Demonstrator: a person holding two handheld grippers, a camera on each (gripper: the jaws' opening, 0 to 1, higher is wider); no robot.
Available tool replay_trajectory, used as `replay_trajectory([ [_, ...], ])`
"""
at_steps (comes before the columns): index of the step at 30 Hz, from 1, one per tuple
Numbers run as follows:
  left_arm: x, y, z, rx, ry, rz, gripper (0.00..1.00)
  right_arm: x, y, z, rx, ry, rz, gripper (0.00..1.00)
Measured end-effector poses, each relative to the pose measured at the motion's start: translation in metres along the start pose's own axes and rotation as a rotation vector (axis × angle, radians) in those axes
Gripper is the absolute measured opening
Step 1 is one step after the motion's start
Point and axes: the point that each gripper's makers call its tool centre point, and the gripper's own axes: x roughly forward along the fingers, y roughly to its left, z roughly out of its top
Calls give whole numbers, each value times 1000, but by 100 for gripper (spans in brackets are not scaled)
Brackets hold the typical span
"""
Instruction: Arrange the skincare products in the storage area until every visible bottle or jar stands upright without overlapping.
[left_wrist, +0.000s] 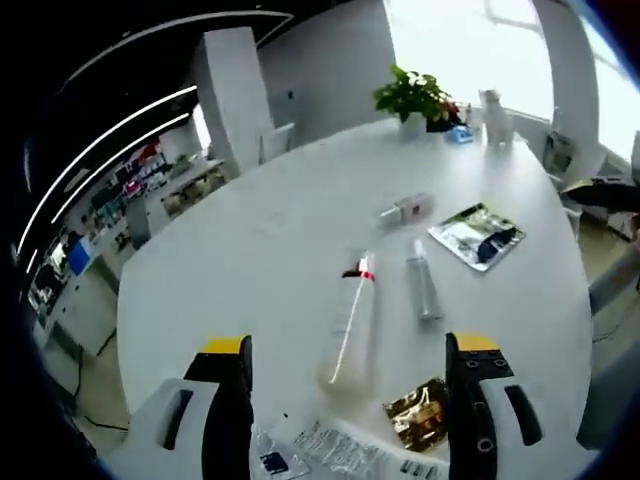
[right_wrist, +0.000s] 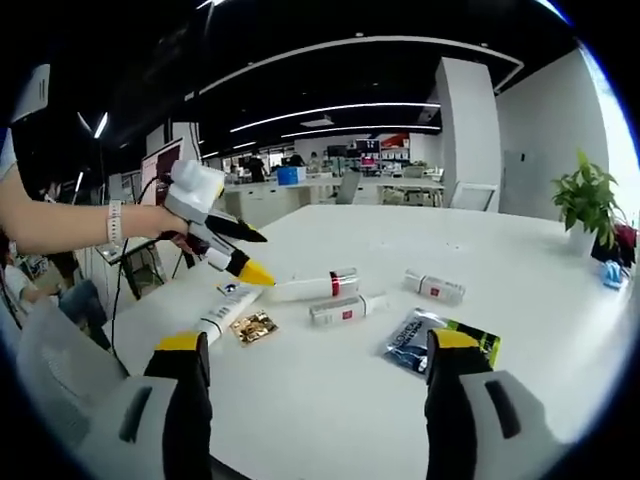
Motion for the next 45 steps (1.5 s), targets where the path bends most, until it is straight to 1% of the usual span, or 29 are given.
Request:
replay_trajectory([
  [3, 11, 2, -2, 3, 29, -11, 76, 1, 0, -4, 5, 20, 2, 91],
  [4, 14, 2, -4, 9, 47, -23, 76, 1, 0, -4, 1, 19, 0, 91],
  [7, 22, 3, -7, 17, 66, -38, 75, 1, -1, -3, 5, 13, -2, 91],
  [12, 37, 4, -15, 6, 123, -64, 73, 1, -2, -5, 11, 24, -3, 91],
  [14, 41, 4, -16, 14, 134, -69, 72, 2, -1, -6, 11, 31, 1, 91],
  [19, 53, 2, -22, 31, 199, -105, 70, 3, 0, -9, 20, 41, 5, 91],
  [22, 58, 0, -23, 49, 218, -119, 67, 3, -1, -10, 23, 47, 4, 91],
  [28, 68, -5, -29, 96, 291, -162, 61, 3, -1, -12, 26, 55, 2, 91],
  [34, 75, -5, -25, 132, 328, -184, 56, 3, -2, -12, 32, 55, -3, 91],
  [39, 81, -1, -31, 156, 387, -199, 54, 3, -3, -13, 37, 58, -6, 91],
  [42, 82, -2, -31, 173, 404, -210, 50, 2, -5, -12, 39, 53, -15, 91],
  [45, 85, -4, -32, 217, 436, -216, 44, 3, -5, -12, 41, 56, -12, 90],
])
